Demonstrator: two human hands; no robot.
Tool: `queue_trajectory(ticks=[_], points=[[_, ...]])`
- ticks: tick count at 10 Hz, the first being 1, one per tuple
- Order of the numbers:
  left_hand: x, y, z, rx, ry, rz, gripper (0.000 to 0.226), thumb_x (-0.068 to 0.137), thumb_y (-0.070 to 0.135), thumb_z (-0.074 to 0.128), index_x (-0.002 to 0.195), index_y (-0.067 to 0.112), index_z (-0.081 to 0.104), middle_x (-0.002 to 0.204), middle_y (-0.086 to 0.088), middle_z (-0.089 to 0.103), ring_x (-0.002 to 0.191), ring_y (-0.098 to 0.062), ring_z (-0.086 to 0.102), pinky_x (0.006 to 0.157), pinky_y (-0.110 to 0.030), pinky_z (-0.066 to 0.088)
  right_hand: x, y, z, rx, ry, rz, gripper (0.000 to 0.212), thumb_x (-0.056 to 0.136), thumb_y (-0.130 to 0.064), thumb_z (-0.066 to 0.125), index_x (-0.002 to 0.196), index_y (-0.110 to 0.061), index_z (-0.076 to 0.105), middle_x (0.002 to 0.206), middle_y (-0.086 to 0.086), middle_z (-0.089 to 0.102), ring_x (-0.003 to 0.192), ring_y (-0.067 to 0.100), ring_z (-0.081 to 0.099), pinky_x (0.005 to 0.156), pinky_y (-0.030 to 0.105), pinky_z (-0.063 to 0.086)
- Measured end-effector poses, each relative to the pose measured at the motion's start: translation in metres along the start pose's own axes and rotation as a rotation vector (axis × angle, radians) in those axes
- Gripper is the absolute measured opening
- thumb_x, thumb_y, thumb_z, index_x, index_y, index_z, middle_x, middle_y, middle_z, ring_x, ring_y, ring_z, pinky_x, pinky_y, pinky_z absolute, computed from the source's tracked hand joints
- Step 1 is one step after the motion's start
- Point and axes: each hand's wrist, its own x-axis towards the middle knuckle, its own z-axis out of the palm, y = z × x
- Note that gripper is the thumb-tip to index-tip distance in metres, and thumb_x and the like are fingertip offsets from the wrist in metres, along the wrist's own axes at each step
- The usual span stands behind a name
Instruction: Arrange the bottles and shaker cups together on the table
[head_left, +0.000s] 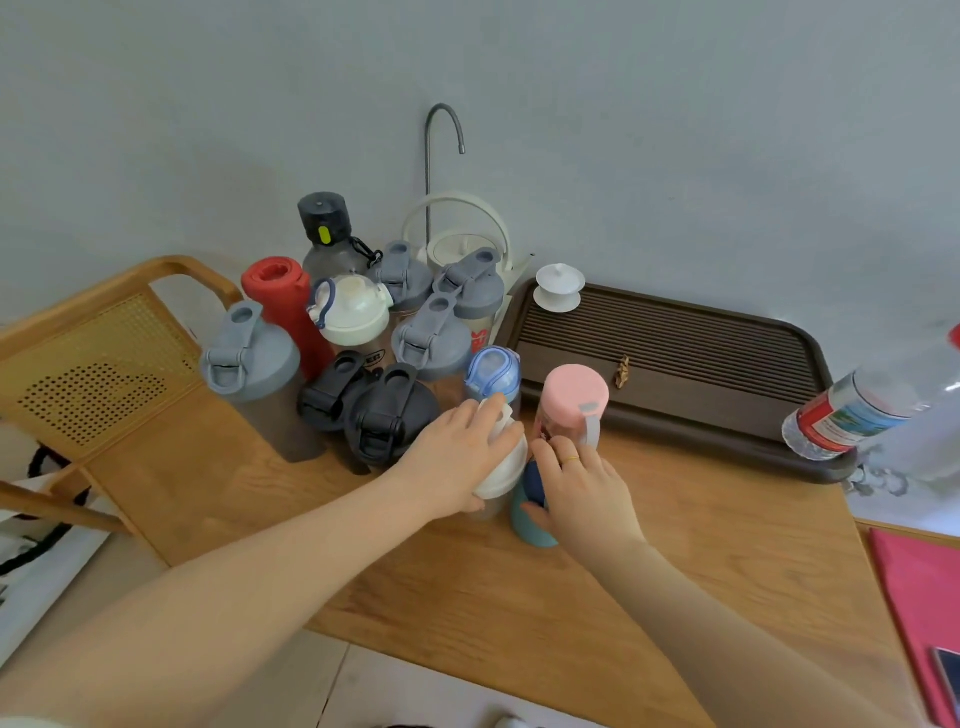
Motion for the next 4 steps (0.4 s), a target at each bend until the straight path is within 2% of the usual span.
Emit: queue_trajectory(ticks=[1, 2, 3, 4], points=[[0.004, 0.0, -0.002, 0.011, -0.015, -0.015, 0.088, 0.069, 0.035, 0.075, 0.136, 0.015, 0.022, 0.146, -0.019, 0.018, 0.118, -0.033, 0.04, 0.097, -0.04, 0.04, 0.002, -0.003, 0.0, 0.047, 0.026, 0.007, 0.063, 0.067, -0.041, 0.076, 0.119, -0.012, 0.053, 0.111, 0.009, 0.063, 0.097, 0.029, 0.061, 0.076, 0.036, 0.053], [0.005, -0.002, -0.003, 0.011, -0.03, -0.021, 0.089, 0.069, 0.037, 0.075, 0.137, 0.015, 0.021, 0.147, -0.019, 0.017, 0.119, -0.033, 0.039, 0.096, -0.041, 0.04, 0.004, 0.0, 0.001, 0.021, 0.033, -0.004, 0.061, 0.072, -0.041, 0.072, 0.121, -0.012, 0.051, 0.118, 0.01, 0.061, 0.103, 0.03, 0.059, 0.082, 0.037, 0.051], [0.0, -0.001, -0.005, 0.001, -0.019, -0.035, 0.085, 0.071, 0.04, 0.072, 0.137, 0.015, 0.024, 0.15, -0.018, 0.016, 0.123, -0.032, 0.037, 0.097, -0.041, 0.039, 0.005, 0.0, -0.002, -0.041, 0.027, -0.031, 0.064, 0.055, -0.047, 0.082, 0.105, -0.013, 0.062, 0.1, 0.007, 0.069, 0.092, 0.026, 0.064, 0.07, 0.034, 0.053], [-0.015, -0.001, -0.014, -0.057, 0.103, -0.009, 0.075, 0.066, 0.047, 0.072, 0.126, 0.014, 0.043, 0.142, -0.017, 0.04, 0.121, -0.031, 0.048, 0.095, -0.04, 0.045, 0.005, 0.0, -0.007, -0.035, 0.156, -0.095, 0.066, 0.048, -0.053, 0.082, 0.099, -0.014, 0.065, 0.092, 0.003, 0.07, 0.084, 0.023, 0.065, 0.067, 0.031, 0.052]])
